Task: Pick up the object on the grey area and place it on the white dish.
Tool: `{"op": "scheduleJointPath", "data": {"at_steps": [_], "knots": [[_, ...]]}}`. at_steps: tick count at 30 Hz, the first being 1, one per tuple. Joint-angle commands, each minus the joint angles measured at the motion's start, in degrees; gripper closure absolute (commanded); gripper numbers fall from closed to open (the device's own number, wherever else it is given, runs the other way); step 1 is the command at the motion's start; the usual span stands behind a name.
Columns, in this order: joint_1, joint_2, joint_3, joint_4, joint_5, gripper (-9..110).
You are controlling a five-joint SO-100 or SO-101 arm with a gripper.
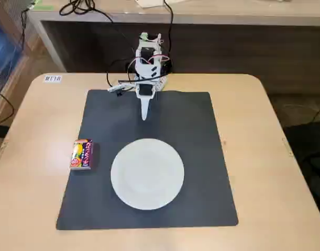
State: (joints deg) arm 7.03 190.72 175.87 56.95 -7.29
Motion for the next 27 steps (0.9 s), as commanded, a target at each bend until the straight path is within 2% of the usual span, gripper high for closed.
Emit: {"op": "scheduleJointPath", "data": {"at_steps": [1, 15, 23, 27], "knots": [[-4.7, -6.7, -6.9, -10.3, 2.1, 102], [-5.9, -7.9, -8.6, -12.5, 2.5, 102], [-8.6, -43.6, -34.9, -25.0, 4.1, 102], [-8.9, -58.9, -49.4, -25.9, 4.2, 102]]}}
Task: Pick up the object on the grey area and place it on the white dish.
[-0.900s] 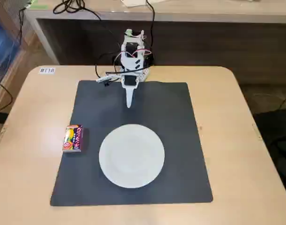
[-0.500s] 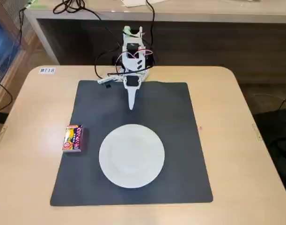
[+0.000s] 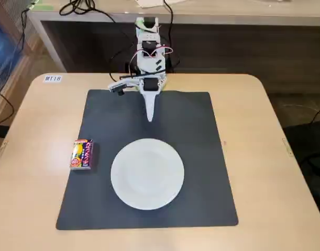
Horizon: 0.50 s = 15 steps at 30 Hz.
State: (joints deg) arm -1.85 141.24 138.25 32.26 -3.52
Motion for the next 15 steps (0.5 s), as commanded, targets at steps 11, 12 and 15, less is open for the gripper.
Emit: {"op": "scheduleJointPath", "data": {"at_steps": [11, 12, 15], "knots": [[6.4, -30.4, -33.4, -1.2, 5.0, 102], [7.4, -31.9, -34.8, -1.2, 5.9, 102], [10.2, -35.9, -39.6, 0.3, 9.0, 102]]}}
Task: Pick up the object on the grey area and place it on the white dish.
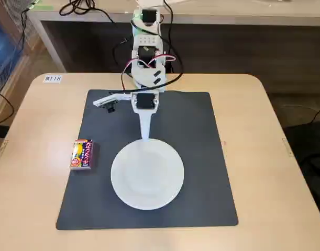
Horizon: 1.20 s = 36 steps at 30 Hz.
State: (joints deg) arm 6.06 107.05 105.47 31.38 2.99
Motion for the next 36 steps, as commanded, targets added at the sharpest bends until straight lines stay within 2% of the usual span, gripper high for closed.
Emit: {"op": "scheduleJointPath", "data": {"at_steps": [1, 8, 13, 19, 23, 28, 33, 36], "knots": [[3.3, -3.0, -8.3, 2.1, 3.6, 102], [11.3, -8.3, -14.5, 6.3, 14.2, 102], [17.7, -13.1, -19.8, 14.7, 19.7, 102], [22.1, -25.1, -36.1, 31.5, 22.7, 102], [24.2, -31.2, -43.5, 37.4, 27.7, 102], [25.0, -45.6, -65.2, 51.9, 33.8, 102], [24.5, -66.5, -99.8, 63.9, 39.9, 102], [24.4, -70.0, -103.4, 64.5, 41.2, 102]]}}
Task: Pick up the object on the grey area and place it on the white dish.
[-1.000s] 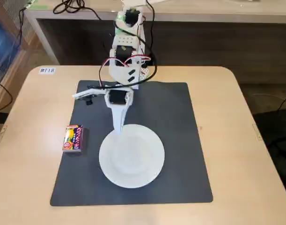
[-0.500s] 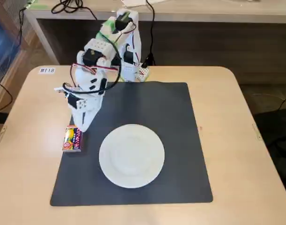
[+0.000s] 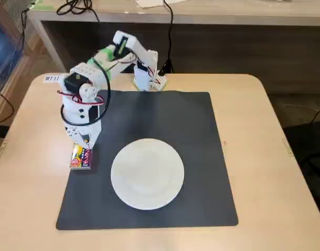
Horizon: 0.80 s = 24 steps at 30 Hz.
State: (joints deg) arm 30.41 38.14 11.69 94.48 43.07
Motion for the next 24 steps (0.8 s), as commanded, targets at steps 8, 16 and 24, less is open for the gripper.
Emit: {"op": "scheduleJointPath", "data": {"at_steps": [8, 16, 24], "knots": [[1.4, -3.9, -9.6, 2.1, 2.2, 102], [3.3, -4.9, -9.6, 2.4, 8.7, 102], [4.4, -5.0, -9.3, 2.5, 10.0, 88]]}}
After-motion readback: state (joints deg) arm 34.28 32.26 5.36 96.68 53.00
